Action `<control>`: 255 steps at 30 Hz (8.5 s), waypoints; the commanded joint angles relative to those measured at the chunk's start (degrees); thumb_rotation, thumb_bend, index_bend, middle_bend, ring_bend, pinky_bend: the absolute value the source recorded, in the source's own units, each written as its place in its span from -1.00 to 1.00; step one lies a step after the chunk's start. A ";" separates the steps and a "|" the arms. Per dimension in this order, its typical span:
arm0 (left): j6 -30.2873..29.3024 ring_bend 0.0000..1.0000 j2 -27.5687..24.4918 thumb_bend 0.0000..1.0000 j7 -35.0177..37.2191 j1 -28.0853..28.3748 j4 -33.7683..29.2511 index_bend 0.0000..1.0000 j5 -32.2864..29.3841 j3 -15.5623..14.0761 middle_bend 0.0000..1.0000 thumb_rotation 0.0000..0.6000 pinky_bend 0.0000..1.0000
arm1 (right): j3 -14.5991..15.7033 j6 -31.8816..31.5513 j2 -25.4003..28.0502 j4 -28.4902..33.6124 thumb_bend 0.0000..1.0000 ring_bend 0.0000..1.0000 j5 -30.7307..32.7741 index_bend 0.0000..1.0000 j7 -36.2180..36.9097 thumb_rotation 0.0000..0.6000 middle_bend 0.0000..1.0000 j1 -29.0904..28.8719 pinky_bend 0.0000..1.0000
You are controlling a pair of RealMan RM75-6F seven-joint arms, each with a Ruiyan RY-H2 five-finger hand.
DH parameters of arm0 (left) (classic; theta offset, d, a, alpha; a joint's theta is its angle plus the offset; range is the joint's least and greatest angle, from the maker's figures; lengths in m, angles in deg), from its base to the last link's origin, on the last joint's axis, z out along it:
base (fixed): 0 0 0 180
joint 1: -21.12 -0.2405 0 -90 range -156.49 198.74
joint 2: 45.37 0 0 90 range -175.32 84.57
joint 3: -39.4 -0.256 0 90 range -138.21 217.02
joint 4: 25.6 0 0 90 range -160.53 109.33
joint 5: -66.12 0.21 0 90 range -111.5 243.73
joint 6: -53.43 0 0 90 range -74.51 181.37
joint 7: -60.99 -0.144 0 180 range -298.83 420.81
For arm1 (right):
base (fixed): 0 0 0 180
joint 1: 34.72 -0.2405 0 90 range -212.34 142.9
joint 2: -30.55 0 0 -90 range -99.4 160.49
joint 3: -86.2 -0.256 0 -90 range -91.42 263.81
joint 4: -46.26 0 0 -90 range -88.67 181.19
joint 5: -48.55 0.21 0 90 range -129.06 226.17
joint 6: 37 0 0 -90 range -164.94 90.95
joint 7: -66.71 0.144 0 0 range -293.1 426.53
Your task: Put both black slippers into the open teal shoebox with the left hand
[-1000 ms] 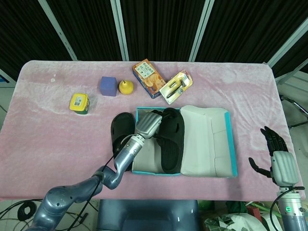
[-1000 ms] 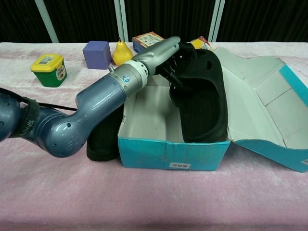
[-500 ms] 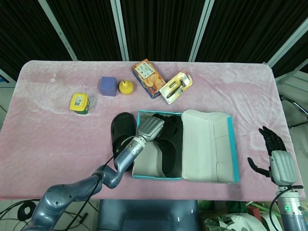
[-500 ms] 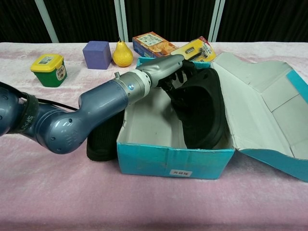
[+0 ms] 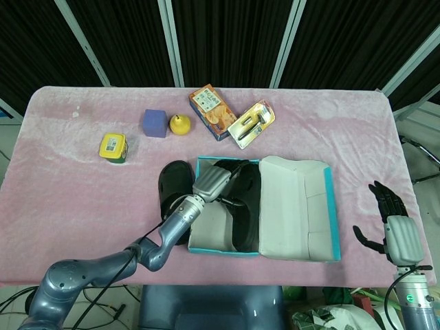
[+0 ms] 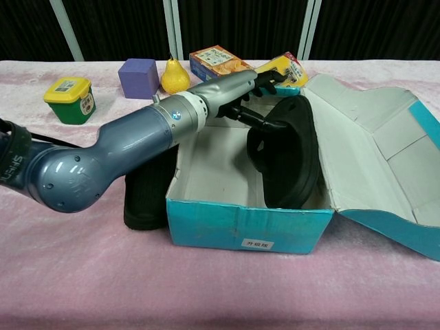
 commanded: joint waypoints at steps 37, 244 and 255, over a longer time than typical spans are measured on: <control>-7.45 -0.88 -19.30 -0.42 -27.50 -6.29 -37.37 -0.63 -8.35 -1.64 -0.71 0.92 -0.91 | 0.45 -0.67 -0.29 -0.80 -0.55 -1.00 -0.81 -1.00 1.50 1.00 -0.95 0.36 -0.82; -18.15 -0.20 2.72 -0.50 24.04 -1.12 8.72 -0.20 12.71 -2.10 -0.07 1.00 -0.22 | 0.78 0.59 0.14 -1.43 -0.55 -1.00 0.44 -1.00 3.58 1.00 -0.95 0.53 -0.82; -17.16 -0.20 2.88 -0.50 24.97 -2.42 10.86 -0.20 13.63 -5.21 -0.08 1.00 -0.16 | 0.68 1.01 0.08 -1.02 -0.55 -1.00 0.44 -1.00 2.99 1.00 -0.95 0.26 -0.82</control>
